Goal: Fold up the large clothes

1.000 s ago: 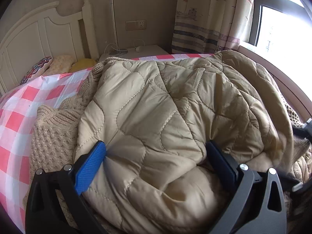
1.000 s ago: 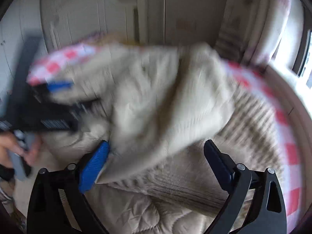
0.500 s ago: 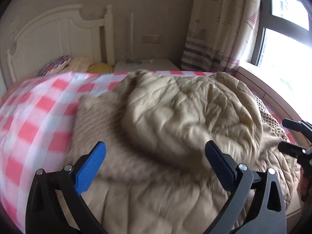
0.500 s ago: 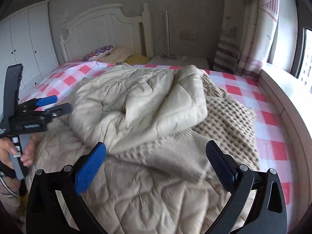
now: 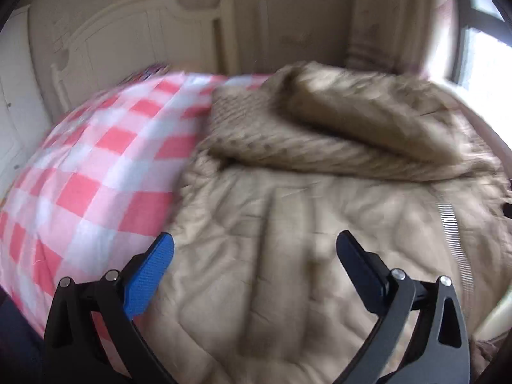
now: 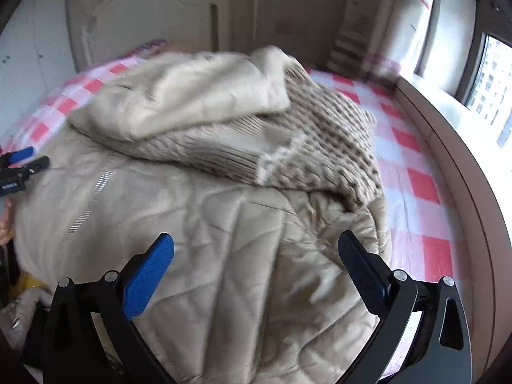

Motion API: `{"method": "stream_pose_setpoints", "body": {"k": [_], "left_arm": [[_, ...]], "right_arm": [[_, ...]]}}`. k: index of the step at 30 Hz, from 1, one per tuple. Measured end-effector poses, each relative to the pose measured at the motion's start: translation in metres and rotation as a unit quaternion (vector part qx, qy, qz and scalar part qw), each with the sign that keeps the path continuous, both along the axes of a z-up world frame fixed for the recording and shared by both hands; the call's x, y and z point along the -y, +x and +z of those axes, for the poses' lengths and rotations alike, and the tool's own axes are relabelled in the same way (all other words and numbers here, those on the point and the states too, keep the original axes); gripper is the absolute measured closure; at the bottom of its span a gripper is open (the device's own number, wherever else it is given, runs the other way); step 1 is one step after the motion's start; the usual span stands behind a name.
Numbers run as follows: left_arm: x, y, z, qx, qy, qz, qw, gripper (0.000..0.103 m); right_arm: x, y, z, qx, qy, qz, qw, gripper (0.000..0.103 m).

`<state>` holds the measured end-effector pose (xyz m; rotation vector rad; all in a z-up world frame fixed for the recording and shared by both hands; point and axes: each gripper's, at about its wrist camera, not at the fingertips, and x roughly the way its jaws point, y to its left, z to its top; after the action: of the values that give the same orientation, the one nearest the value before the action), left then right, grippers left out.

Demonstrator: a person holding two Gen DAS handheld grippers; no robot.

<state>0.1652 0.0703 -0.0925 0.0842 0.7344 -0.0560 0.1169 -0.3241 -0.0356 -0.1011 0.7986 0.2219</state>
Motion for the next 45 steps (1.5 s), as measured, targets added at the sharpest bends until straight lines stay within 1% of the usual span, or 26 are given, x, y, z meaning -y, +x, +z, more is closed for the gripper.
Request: {"method": "stream_pose_setpoints", "body": {"k": [2, 4, 5, 6, 7, 8, 9, 11, 13, 15, 18, 21, 23, 25, 30, 31, 32, 35, 36, 37, 38, 39, 40, 41, 43, 45], "left_arm": [[0.013, -0.010, -0.004, -0.004, 0.016, -0.022, 0.9996, 0.002], [0.025, -0.009, -0.025, -0.033, 0.069, -0.026, 0.9967, 0.002], [0.025, -0.012, -0.030, -0.032, 0.066, -0.027, 0.9969, 0.002], [0.019, -0.013, -0.029, -0.023, 0.043, -0.023, 0.9986, 0.002], [0.009, -0.016, -0.030, -0.038, 0.015, -0.020, 0.9990, 0.002], [0.003, -0.019, -0.029, -0.043, 0.004, -0.020, 0.9989, 0.002], [-0.003, -0.025, -0.027, -0.044, 0.007, -0.014, 0.9989, 0.002], [-0.012, -0.047, -0.022, -0.028, 0.036, -0.003, 0.9990, 0.002], [-0.021, -0.071, -0.019, -0.014, 0.047, 0.008, 0.9988, 0.002], [-0.039, -0.099, -0.019, -0.009, 0.020, 0.013, 0.9997, 0.002], [-0.057, -0.133, -0.030, -0.016, -0.012, 0.014, 0.9997, 0.002], [-0.070, -0.143, -0.047, -0.041, -0.053, -0.006, 0.9977, 0.002], [-0.078, -0.145, -0.061, -0.058, -0.098, -0.019, 0.9933, 0.002], [-0.082, -0.139, -0.068, -0.070, -0.123, -0.027, 0.9895, 0.002], [-0.096, -0.126, -0.083, -0.079, -0.195, -0.055, 0.9762, 0.002], [-0.095, -0.119, -0.086, -0.081, -0.205, -0.058, 0.9735, 0.002], [-0.099, -0.115, -0.090, -0.087, -0.221, -0.063, 0.9693, 0.002], [-0.099, -0.106, -0.099, -0.100, -0.252, -0.087, 0.9587, 0.003], [-0.096, -0.101, -0.099, -0.099, -0.253, -0.096, 0.9577, 0.004], [-0.094, -0.100, -0.100, -0.097, -0.250, -0.103, 0.9580, 0.015], [-0.091, -0.101, -0.100, -0.094, -0.250, -0.114, 0.9570, 0.057], [-0.089, -0.101, -0.099, -0.095, -0.261, -0.124, 0.9526, 0.077], [-0.090, -0.105, -0.097, -0.093, -0.277, -0.132, 0.9474, 0.086], [-0.089, -0.114, -0.089, -0.078, -0.274, -0.141, 0.9481, 0.089], [-0.088, -0.129, -0.074, -0.056, -0.274, -0.159, 0.9468, 0.091], [-0.098, -0.148, -0.052, -0.024, -0.319, -0.179, 0.9304, 0.091]], "right_arm": [[-0.010, -0.012, -0.003, -0.005, 0.005, 0.032, 0.999, 0.005], [-0.022, -0.014, -0.023, -0.032, -0.035, 0.051, 0.998, 0.005], [-0.022, -0.015, -0.033, -0.037, -0.039, 0.049, 0.997, 0.005], [-0.016, -0.018, -0.032, -0.023, -0.014, 0.040, 0.999, 0.004], [-0.009, -0.020, -0.034, -0.033, -0.002, 0.037, 0.999, 0.004], [-0.006, -0.023, -0.031, -0.029, -0.003, 0.038, 0.999, 0.005], [-0.002, -0.028, -0.028, -0.033, -0.013, 0.041, 0.999, 0.005], [0.006, -0.041, -0.022, -0.031, -0.027, 0.038, 0.998, 0.005], [0.020, -0.066, -0.017, -0.015, -0.037, 0.027, 0.999, 0.005], [0.033, -0.098, -0.022, -0.010, -0.016, 0.031, 0.999, 0.005], [0.056, -0.131, -0.047, -0.028, 0.008, 0.042, 0.999, 0.005], [0.076, -0.151, -0.076, -0.062, 0.021, 0.016, 0.998, 0.005], [0.089, -0.147, -0.086, -0.066, 0.057, 0.001, 0.996, 0.005], [0.104, -0.139, -0.093, -0.071, 0.118, -0.006, 0.990, 0.005], [0.122, -0.126, -0.099, -0.060, 0.199, 0.033, 0.978, 0.006], [0.123, -0.123, -0.101, -0.061, 0.207, 0.037, 0.976, 0.009], [0.122, -0.121, -0.104, -0.061, 0.212, 0.044, 0.974, 0.019], [0.122, -0.127, -0.115, -0.067, 0.209, 0.051, 0.974, 0.039], [0.124, -0.130, -0.116, -0.063, 0.206, 0.053, 0.975, 0.059], [0.124, -0.134, -0.114, -0.052, 0.203, 0.055, 0.976, 0.074], [0.125, -0.136, -0.111, -0.041, 0.208, 0.058, 0.976, 0.079], [0.127, -0.140, -0.108, -0.034, 0.211, 0.062, 0.975, 0.081], [0.126, -0.147, -0.102, -0.025, 0.209, 0.068, 0.975, 0.083], [0.124, -0.152, -0.097, -0.018, 0.205, 0.075, 0.976, 0.083], [0.123, -0.167, -0.078, 0.003, 0.206, 0.094, 0.974, 0.084], [0.124, -0.178, -0.061, 0.027, 0.222, 0.099, 0.970, 0.084]]}}
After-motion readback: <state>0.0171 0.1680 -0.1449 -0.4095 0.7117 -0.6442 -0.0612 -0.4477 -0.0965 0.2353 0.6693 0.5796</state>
